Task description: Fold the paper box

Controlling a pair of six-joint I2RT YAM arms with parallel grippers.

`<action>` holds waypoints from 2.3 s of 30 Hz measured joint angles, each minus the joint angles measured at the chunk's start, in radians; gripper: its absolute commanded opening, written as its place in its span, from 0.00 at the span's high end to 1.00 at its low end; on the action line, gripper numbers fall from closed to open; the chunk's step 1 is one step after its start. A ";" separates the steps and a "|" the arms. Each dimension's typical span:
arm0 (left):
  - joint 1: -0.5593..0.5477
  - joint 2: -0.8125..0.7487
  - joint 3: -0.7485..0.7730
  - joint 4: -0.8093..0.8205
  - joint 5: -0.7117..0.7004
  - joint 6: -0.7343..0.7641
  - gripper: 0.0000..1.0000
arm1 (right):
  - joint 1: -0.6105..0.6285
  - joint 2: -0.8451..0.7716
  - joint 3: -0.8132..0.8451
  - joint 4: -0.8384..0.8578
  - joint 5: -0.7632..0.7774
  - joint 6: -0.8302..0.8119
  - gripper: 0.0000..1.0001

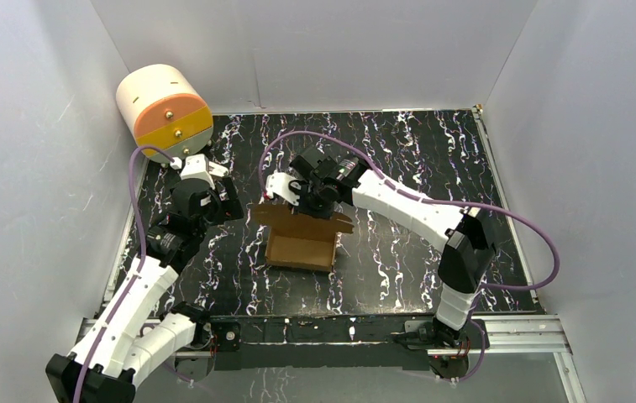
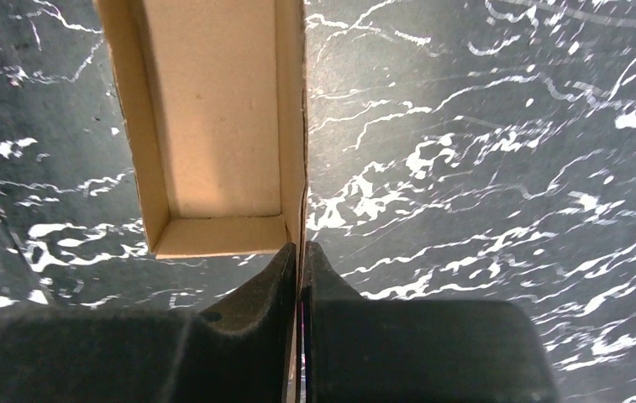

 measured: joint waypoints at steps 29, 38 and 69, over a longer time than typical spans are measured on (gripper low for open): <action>0.035 0.049 -0.004 0.025 0.261 0.119 0.11 | -0.131 -0.166 -0.150 0.208 -0.011 -0.191 0.41; 0.037 0.173 0.082 0.005 0.374 0.171 0.15 | -0.268 -0.346 -0.338 0.396 -0.064 -0.098 0.42; 0.006 0.417 0.222 -0.009 0.442 0.198 0.84 | -0.355 -0.175 -0.398 0.586 -0.295 0.069 0.99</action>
